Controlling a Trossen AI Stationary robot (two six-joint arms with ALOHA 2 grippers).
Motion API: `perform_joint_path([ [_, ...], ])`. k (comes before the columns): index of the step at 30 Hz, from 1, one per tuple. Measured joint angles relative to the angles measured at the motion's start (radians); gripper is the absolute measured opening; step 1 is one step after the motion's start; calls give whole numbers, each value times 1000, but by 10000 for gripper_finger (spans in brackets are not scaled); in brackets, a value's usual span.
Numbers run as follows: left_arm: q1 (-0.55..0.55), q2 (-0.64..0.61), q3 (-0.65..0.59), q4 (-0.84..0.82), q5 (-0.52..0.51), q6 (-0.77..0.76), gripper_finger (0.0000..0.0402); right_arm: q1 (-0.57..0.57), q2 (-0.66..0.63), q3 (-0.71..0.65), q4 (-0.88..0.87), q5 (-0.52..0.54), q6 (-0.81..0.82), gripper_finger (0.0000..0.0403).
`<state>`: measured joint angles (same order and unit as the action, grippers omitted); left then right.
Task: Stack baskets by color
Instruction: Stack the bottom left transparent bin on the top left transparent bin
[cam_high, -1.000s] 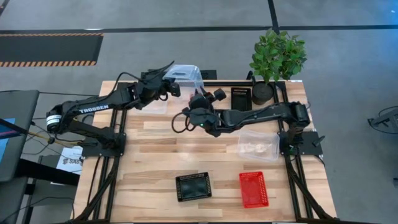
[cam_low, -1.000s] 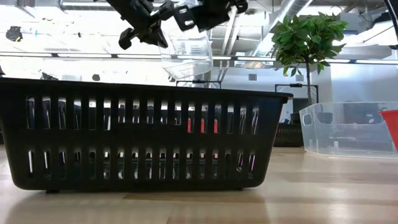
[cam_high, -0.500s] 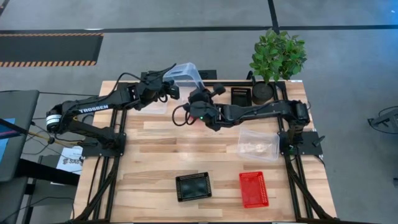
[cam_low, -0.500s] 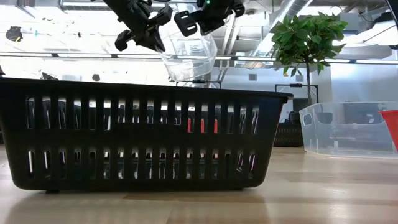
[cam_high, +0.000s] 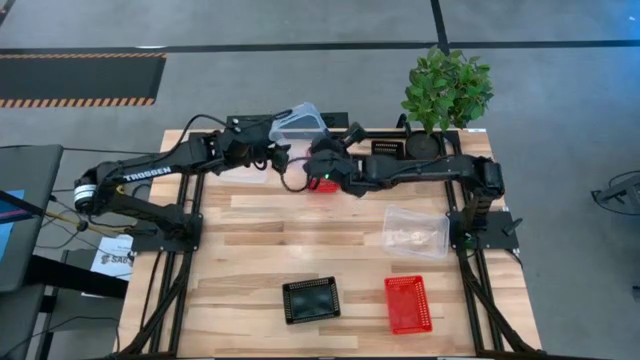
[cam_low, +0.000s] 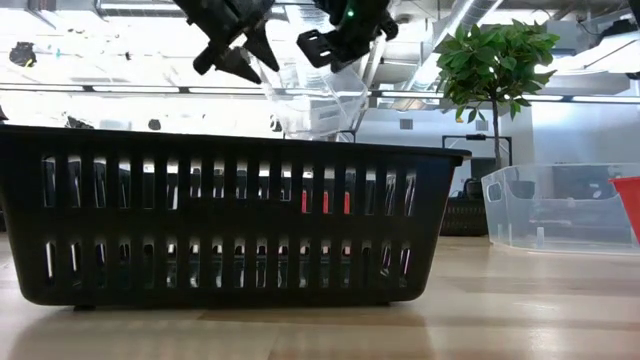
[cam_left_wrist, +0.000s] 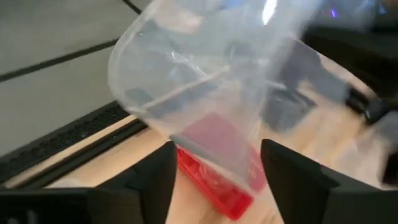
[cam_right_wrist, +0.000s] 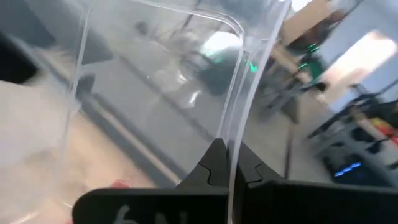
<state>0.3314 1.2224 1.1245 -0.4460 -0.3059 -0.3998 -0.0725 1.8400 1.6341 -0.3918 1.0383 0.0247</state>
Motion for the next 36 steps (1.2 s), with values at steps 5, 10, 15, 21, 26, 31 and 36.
perform_joint_path([
  [5, -33, 0, 73, -134, 29, 93, 252, -42, -33, -1, -80, -111, -6, 1],
  [10, -82, 0, 175, -281, 20, 166, 254, -77, -47, -2, -156, -267, -27, 1],
  [15, -116, 0, 294, -408, -92, 179, 252, -77, -45, -3, -150, -380, -6, 1],
  [21, -100, 40, 327, -457, -83, 179, 252, -52, -46, -3, -146, -398, 79, 1],
  [26, -101, 125, 327, -483, -69, 186, 252, -36, -46, -2, -171, -396, 114, 1],
  [31, -113, 208, 327, -482, -123, 226, 252, -20, -46, -2, -199, -392, 136, 1],
  [36, -130, 252, 325, -480, -171, 239, 238, -20, -46, -2, -280, -433, 212, 1],
])
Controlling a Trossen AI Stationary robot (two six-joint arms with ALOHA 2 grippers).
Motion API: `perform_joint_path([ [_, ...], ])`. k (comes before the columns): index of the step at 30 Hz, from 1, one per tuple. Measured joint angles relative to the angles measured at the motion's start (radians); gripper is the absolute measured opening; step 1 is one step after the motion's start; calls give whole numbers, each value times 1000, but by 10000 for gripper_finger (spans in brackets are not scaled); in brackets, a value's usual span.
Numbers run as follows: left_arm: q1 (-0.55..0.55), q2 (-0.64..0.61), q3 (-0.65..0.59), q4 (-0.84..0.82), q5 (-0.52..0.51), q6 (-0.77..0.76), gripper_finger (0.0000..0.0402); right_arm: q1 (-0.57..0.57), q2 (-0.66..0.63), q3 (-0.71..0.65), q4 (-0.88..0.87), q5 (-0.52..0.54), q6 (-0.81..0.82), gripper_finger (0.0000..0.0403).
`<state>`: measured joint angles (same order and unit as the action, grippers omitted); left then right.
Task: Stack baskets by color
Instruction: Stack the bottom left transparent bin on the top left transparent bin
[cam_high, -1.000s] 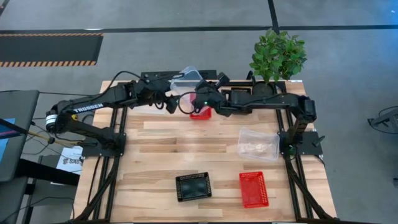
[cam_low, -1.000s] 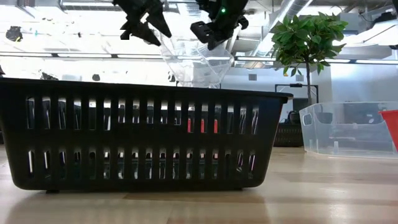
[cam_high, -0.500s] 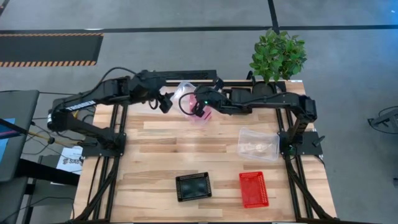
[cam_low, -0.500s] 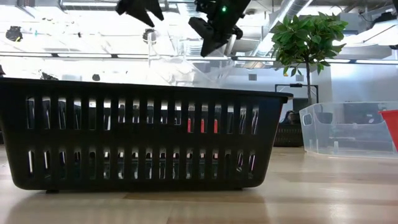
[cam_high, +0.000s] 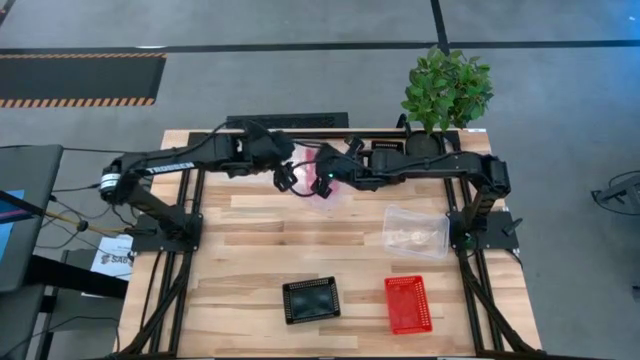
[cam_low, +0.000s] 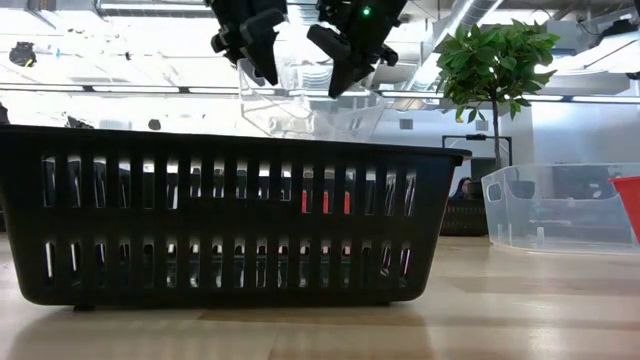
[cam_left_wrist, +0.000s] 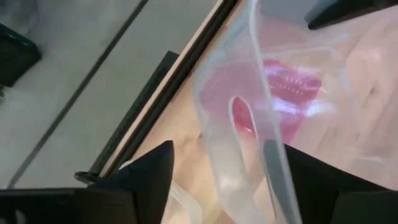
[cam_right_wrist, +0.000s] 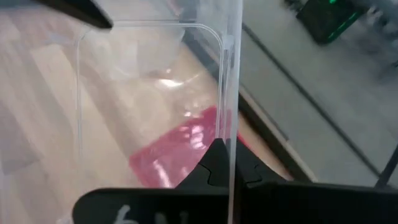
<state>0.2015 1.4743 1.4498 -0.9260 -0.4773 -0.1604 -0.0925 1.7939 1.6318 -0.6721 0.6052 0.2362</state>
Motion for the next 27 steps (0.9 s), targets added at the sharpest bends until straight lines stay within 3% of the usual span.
perform_joint_path([
  [4, -8, 2, 0, 11, -33, 12, 171, -11, 0, 0, 0, -50, 12, 1],
  [9, -9, 1, 0, 13, -28, 25, 30, -14, 0, 0, 28, -106, 6, 1],
  [10, -8, 1, 0, 10, -28, 24, 17, -10, 0, 0, 33, -107, 5, 1],
  [14, -3, -1, 0, -5, -33, 21, 3, -2, -1, 0, 55, -107, -35, 23],
  [22, 33, -7, 15, -22, 0, 9, 0, -8, -1, 39, 75, -116, -147, 128],
  [27, 107, -6, 147, -177, -13, 25, 0, -5, -73, 112, -35, -118, -237, 199],
])
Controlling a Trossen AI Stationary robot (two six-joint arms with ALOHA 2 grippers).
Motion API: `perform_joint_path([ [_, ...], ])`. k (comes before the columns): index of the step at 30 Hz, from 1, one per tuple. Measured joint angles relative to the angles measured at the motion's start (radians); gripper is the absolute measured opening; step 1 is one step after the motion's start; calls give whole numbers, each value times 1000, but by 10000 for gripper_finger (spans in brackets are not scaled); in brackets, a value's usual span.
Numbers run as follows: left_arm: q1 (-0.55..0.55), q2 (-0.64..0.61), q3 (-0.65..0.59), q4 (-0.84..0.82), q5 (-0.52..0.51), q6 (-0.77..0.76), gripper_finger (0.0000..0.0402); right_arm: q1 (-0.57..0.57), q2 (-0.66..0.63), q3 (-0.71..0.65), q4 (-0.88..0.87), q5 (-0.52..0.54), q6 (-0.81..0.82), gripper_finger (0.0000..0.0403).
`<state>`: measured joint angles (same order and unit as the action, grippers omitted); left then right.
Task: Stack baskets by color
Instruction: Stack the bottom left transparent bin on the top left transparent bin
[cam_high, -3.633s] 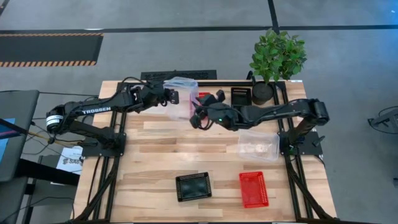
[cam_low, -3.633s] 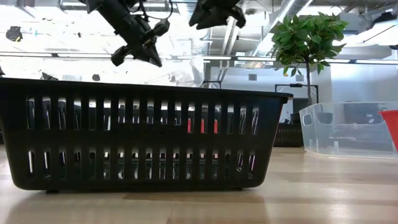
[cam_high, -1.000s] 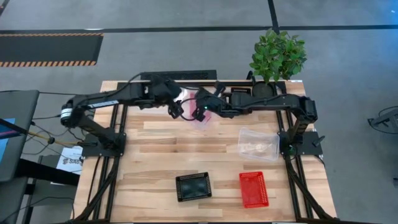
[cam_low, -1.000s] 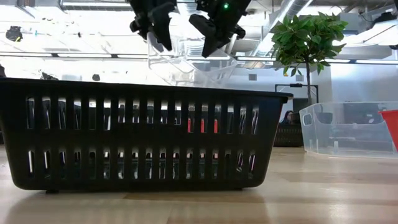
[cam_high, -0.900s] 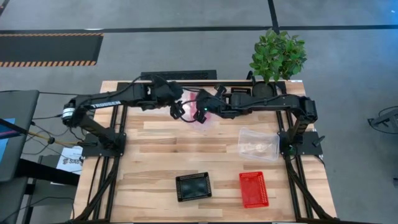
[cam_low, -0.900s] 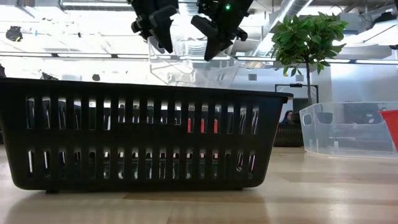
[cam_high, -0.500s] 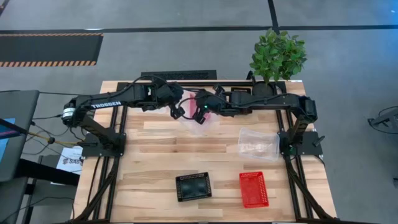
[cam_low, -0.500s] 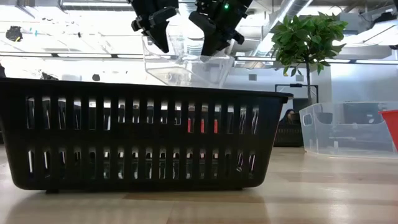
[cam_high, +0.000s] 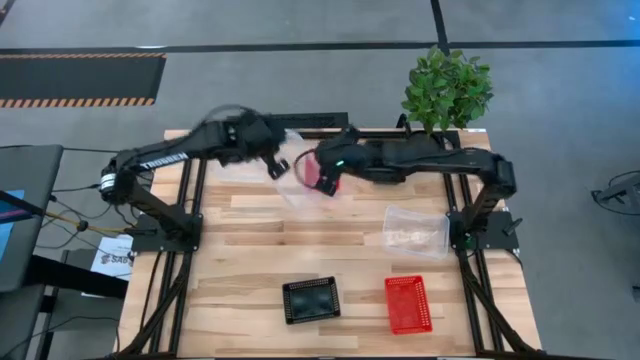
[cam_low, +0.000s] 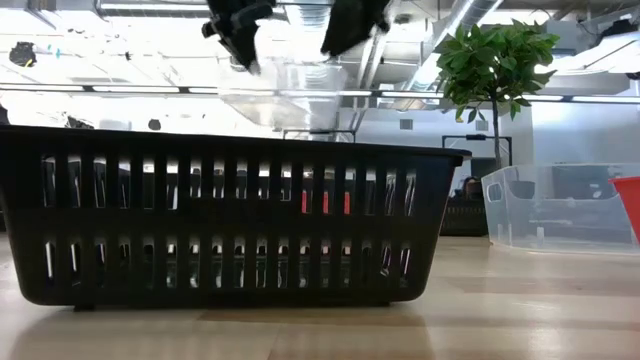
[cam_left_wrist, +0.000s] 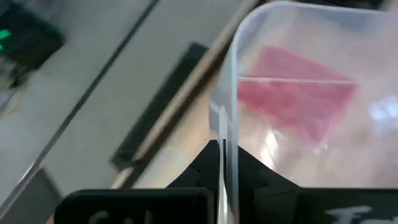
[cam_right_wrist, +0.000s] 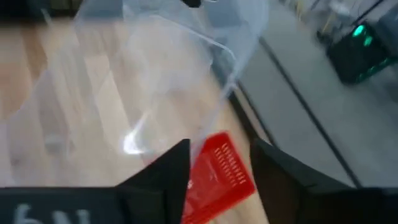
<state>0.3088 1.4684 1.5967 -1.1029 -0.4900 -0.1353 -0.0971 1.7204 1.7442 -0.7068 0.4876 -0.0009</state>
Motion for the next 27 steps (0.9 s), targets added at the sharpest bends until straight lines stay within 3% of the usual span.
perform_joint_path([
  [5, 151, -3, 167, -166, -8, -31, 0, -1, -179, -30, -77, 7, 21, 240],
  [10, 360, -33, 195, -351, 46, -107, 0, 14, -388, -264, -26, 9, 97, 243],
  [13, 467, -80, 151, -389, 52, -168, 0, 36, -511, -460, 87, 7, 127, 240],
  [18, 553, -154, 38, -332, 66, -271, 0, 71, -673, -722, 264, 6, 173, 240],
  [27, 588, -209, -226, -161, 121, -305, 0, 138, -831, -942, 306, 8, 263, 240],
])
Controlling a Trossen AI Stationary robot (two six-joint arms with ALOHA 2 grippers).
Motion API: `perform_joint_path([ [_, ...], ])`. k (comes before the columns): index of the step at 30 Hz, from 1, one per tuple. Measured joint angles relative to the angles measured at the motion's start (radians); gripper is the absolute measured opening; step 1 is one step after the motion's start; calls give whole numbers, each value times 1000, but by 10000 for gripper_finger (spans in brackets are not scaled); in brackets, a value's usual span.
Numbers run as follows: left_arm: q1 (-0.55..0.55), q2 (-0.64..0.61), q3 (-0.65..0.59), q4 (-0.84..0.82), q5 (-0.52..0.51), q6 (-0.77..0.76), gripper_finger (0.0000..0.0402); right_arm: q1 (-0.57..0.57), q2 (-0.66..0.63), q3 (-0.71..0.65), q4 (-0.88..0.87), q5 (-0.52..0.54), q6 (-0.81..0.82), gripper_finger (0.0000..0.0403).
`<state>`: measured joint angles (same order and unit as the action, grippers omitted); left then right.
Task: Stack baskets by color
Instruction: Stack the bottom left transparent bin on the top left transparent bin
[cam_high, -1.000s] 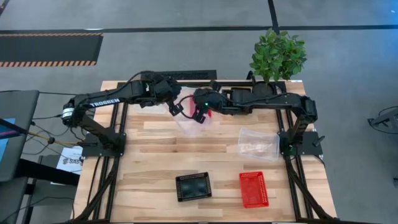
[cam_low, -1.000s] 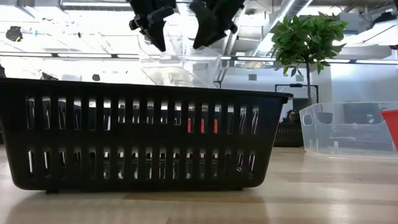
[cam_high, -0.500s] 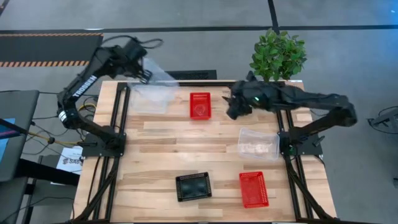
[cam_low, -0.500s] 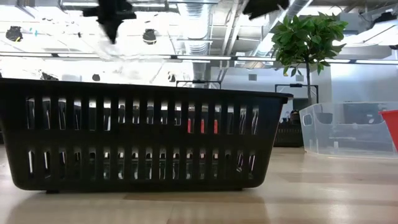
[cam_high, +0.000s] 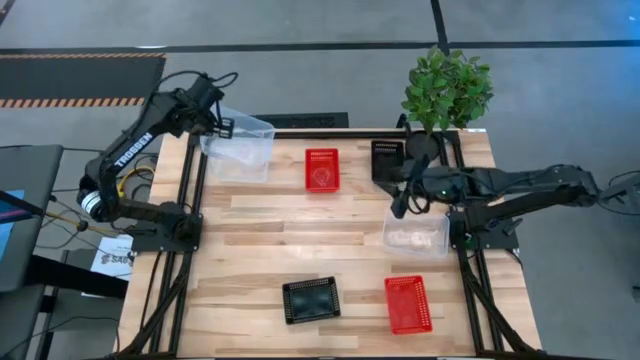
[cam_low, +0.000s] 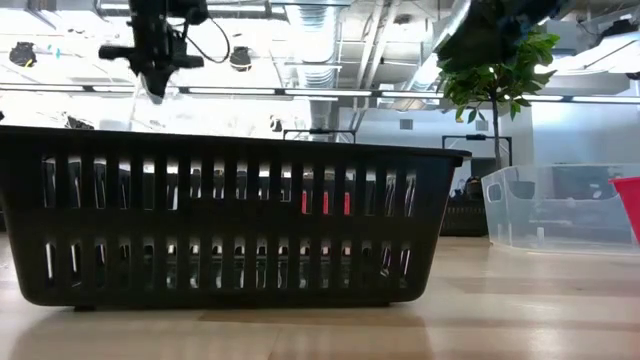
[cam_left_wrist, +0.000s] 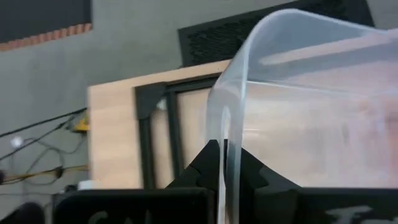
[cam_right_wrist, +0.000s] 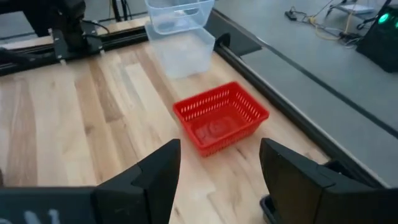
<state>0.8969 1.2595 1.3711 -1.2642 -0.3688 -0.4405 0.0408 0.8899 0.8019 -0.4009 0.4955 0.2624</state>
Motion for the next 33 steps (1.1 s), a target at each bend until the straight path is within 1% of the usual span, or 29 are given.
perform_joint_path([
  [2, 11, -6, -55, 72, 30, 11, 0, 11, -25, -31, 8, 0, 3, 240],
  [6, 38, -11, -119, 162, 45, 15, 0, 28, -60, -68, 16, 2, 27, 240],
  [9, 64, -10, -133, 168, 45, 33, 0, 35, -75, -83, 23, 2, 29, 240],
  [16, 63, -10, -133, 178, 39, 25, 0, 22, -79, -105, 29, 2, 33, 240],
  [21, 57, 18, -133, 182, -18, -9, 0, 25, -79, -105, 29, 2, 36, 240],
  [27, 54, 51, -133, 175, -63, -33, 0, 25, -80, -105, 23, 0, 36, 240],
  [33, 43, 81, -133, 141, -81, -31, 0, 24, -80, -105, 13, -1, 35, 240],
])
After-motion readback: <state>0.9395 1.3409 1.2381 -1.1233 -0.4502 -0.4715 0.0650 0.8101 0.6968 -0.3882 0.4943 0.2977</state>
